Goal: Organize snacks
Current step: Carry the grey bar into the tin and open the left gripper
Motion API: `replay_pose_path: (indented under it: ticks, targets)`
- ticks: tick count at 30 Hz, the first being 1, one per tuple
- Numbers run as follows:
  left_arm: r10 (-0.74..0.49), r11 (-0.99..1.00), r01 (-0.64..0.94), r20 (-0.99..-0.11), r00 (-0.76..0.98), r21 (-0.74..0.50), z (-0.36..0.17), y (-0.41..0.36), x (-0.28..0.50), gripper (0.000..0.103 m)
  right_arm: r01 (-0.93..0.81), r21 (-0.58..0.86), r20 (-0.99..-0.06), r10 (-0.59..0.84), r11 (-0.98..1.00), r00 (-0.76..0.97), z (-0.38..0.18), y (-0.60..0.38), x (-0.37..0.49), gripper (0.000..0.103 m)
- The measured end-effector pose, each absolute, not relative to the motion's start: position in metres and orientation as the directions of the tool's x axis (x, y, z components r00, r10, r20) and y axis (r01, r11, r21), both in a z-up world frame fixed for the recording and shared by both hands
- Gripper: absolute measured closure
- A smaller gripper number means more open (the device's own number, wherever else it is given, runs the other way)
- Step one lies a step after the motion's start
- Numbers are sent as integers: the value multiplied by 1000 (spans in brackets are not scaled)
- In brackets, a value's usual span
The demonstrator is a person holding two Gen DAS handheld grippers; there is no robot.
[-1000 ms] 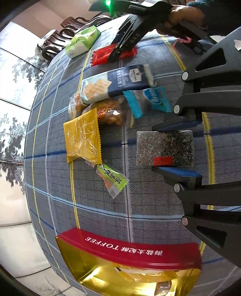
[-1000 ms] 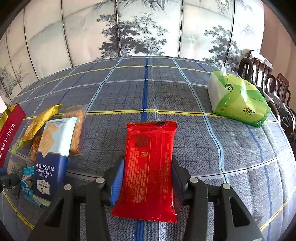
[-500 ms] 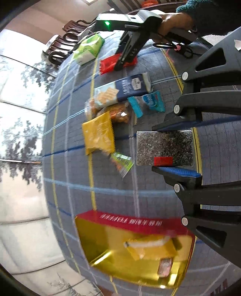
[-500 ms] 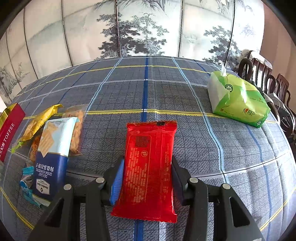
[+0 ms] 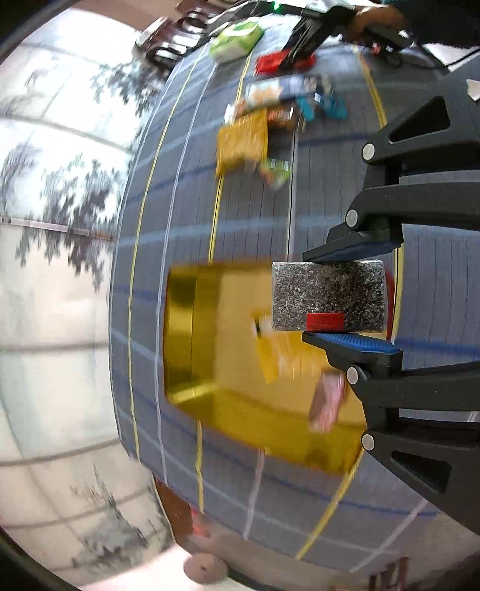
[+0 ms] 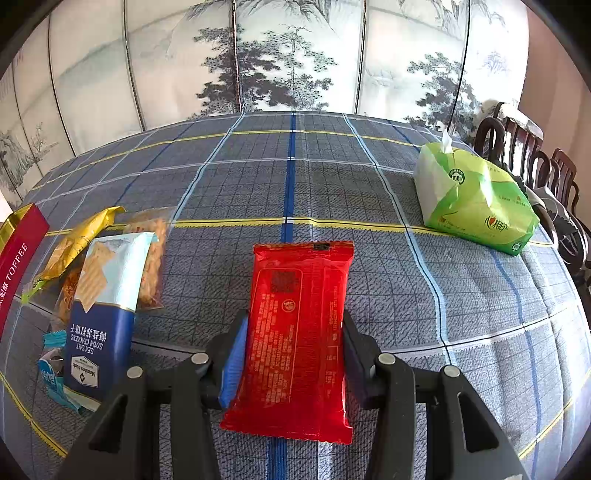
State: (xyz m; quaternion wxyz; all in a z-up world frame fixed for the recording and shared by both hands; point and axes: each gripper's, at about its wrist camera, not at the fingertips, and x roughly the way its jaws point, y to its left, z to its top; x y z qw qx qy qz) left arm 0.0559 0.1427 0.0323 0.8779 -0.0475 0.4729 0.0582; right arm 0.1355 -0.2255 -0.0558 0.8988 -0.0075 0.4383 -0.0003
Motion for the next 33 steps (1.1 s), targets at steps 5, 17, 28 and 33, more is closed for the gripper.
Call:
replay_pose_path:
  ticks: [5,17,28,33]
  targets:
    - [108,978,-210,-846,522,-5,21,174,56,72,-6,-15,-788,-8,1000,616,-56,-225,136,55]
    - [117,969,-245,-873,473,-3,-6,204,57,72,-6,-18,-788,-11,1000,615,-55,-225,136,55]
    - [113,972,-235,-872,476,-2,-8,203,61,71,-6,-17,-788,-10,1000,615,-56,-225,136,55]
    - [117,973,-229,-873,474,6,-7,201,62,70,-6,-19,-788,-11,1000,615,-56,-225,136,55]
